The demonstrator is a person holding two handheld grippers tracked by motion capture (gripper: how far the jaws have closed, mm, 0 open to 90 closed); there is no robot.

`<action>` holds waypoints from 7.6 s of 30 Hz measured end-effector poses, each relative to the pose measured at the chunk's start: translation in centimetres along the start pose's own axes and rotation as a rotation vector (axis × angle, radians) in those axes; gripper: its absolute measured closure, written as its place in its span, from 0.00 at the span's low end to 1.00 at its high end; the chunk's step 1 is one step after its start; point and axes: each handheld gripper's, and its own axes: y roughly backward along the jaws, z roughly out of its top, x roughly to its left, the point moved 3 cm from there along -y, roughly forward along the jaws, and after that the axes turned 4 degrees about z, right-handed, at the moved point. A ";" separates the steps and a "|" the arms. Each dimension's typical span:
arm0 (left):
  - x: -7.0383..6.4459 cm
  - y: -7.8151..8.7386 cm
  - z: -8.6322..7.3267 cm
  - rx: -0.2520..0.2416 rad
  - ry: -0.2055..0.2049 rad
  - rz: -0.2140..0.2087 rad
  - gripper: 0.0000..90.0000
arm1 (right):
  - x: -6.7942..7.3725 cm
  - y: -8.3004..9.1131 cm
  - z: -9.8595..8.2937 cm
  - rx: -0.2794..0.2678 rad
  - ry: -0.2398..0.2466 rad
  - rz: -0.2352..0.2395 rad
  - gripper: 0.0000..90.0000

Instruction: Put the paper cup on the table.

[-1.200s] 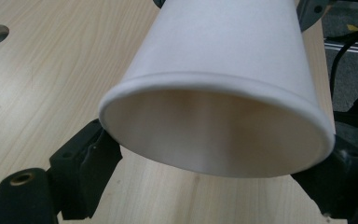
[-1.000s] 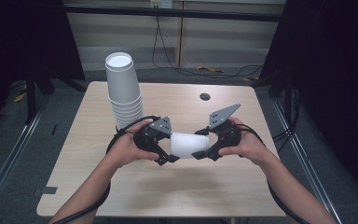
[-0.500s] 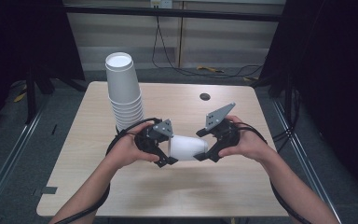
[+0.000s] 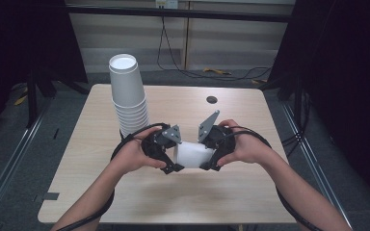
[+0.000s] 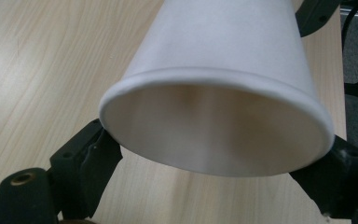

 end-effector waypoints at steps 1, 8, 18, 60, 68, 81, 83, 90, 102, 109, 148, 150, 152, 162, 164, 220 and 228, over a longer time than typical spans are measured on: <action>0.0 0.0 0.0 0.002 -0.001 -0.002 0.16 | 0.0 0.0 0.0 0.015 0.011 -0.012 0.18; -0.1 -0.1 0.2 0.003 -0.006 -0.003 0.15 | 0.0 -0.3 0.3 0.083 0.026 -0.013 0.20; -0.2 -0.3 0.3 0.016 -0.009 -0.006 0.15 | 0.0 -0.6 0.3 0.106 0.036 -0.014 0.22; -0.6 -0.5 1.0 0.154 -0.074 0.033 0.15 | 0.1 -2.4 -0.4 0.045 0.032 0.004 0.26; -0.6 -0.4 0.9 0.135 -0.083 0.042 0.13 | 0.1 -2.7 -0.5 0.022 0.044 0.004 0.28; 0.0 0.5 0.7 -0.021 -0.046 0.002 0.12 | -0.2 -2.0 -2.0 -0.130 0.052 0.014 0.29; 0.0 0.5 0.8 -0.026 -0.045 0.006 0.12 | -0.3 -1.9 -2.2 -0.136 0.051 0.013 0.29; 0.1 0.3 0.9 -0.026 -0.047 -0.001 0.11 | -0.4 -1.7 -2.4 -0.134 0.057 0.010 0.29; 0.2 0.5 0.5 -0.059 -0.032 -0.005 0.11 | -0.5 -1.7 -2.4 -0.144 0.052 0.013 0.29; 0.4 0.7 0.6 -0.079 -0.034 -0.004 0.09 | -0.5 -1.7 -2.3 -0.150 0.050 0.024 0.29; 0.6 1.3 1.1 -0.166 0.013 0.010 0.13 | -0.7 -2.8 -2.2 -0.196 -0.003 0.022 0.28; 0.6 1.3 1.2 -0.160 0.012 0.014 0.13 | -0.7 -3.0 -2.2 -0.199 -0.001 0.015 0.28; 0.5 1.3 1.2 -0.154 0.015 0.018 0.13 | -0.7 -3.2 -2.2 -0.203 -0.006 0.019 0.28; 0.9 1.7 0.4 -0.077 0.030 0.062 0.13 | -0.9 -2.9 -2.7 -0.266 -0.062 -0.009 0.19; 0.9 1.8 0.2 -0.054 0.030 0.070 0.13 | -0.9 -2.9 -3.1 -0.267 -0.061 -0.017 0.19; -0.8 -4.1 -1.1 0.059 -0.052 0.043 0.18 | -2.5 -8.9 -12.8 -0.288 -0.357 -0.245 0.15; -0.8 -3.3 -2.9 0.033 -0.022 0.043 0.18 | -2.5 -9.0 -13.4 -0.325 -0.407 -0.240 0.15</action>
